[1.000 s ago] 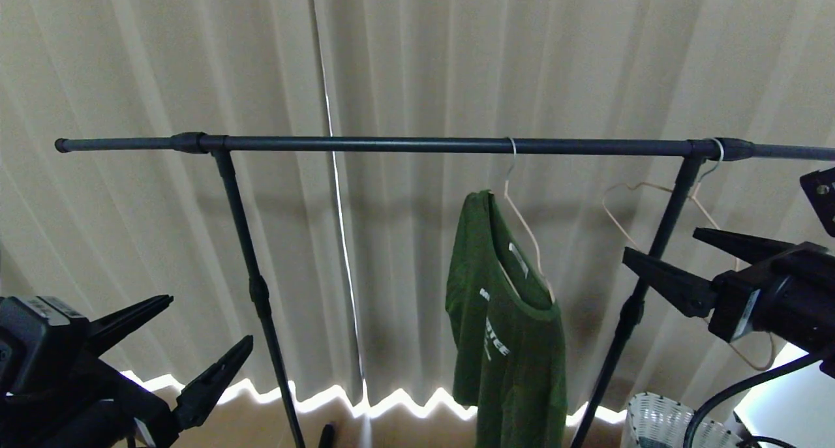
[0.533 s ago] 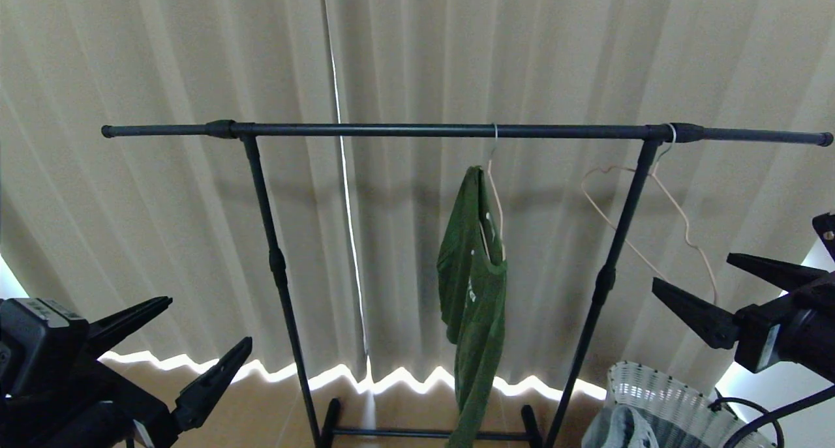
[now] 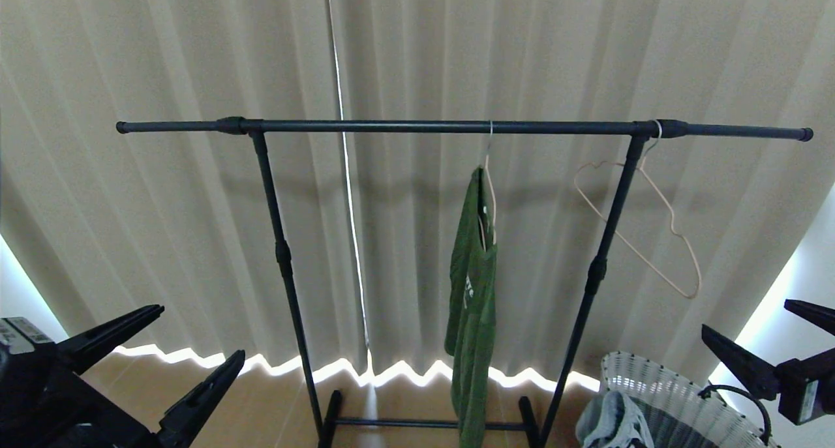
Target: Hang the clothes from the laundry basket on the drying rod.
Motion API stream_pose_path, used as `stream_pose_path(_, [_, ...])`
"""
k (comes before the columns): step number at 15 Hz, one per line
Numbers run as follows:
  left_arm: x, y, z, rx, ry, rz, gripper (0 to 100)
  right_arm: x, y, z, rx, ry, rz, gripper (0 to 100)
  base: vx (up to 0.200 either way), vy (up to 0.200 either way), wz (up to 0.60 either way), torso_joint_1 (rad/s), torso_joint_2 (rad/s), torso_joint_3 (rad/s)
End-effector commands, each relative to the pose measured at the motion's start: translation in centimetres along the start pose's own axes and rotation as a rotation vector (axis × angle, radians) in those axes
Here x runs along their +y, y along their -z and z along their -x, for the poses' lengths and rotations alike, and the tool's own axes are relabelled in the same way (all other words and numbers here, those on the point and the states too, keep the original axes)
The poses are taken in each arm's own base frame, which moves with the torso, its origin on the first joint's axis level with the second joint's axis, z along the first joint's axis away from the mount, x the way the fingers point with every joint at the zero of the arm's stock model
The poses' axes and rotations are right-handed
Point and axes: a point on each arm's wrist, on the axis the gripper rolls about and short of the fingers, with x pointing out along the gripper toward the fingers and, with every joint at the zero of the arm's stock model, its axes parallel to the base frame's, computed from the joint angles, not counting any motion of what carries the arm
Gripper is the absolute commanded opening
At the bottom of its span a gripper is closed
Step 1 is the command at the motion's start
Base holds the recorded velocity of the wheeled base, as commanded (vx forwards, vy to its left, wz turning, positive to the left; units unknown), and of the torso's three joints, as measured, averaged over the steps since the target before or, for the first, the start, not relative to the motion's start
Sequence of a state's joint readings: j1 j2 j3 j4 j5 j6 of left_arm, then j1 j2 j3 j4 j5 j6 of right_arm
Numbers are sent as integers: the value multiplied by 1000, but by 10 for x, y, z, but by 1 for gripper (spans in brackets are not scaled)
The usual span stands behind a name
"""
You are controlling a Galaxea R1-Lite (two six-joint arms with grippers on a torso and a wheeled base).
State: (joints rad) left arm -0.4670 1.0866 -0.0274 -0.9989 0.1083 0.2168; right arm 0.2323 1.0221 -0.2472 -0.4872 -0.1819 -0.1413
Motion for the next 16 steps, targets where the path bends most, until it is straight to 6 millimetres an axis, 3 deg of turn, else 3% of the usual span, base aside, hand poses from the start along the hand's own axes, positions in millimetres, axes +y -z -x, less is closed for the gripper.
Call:
stream_pose_path(1, [0, 0, 1, -4, -4, 1, 100, -1, 8, 7, 2, 7, 0, 100, 0, 0, 0, 0, 0, 0])
stream_pose_path(5, [1, 4, 3, 11, -15, 2, 100, -1, 30, 18, 25, 12, 61, 100, 0, 0, 0, 0, 0, 0])
stream_pose_path(11, [5, 9, 1, 46, -52, 5, 100, 1, 46, 21, 74, -1, 65, 100, 0, 0, 0, 0, 0, 0])
stream_pose_path(16, [7, 8, -21, 109, -68, 4, 100, 3, 67, 29, 138, -13, 78, 100, 0, 0, 0, 0, 0, 0])
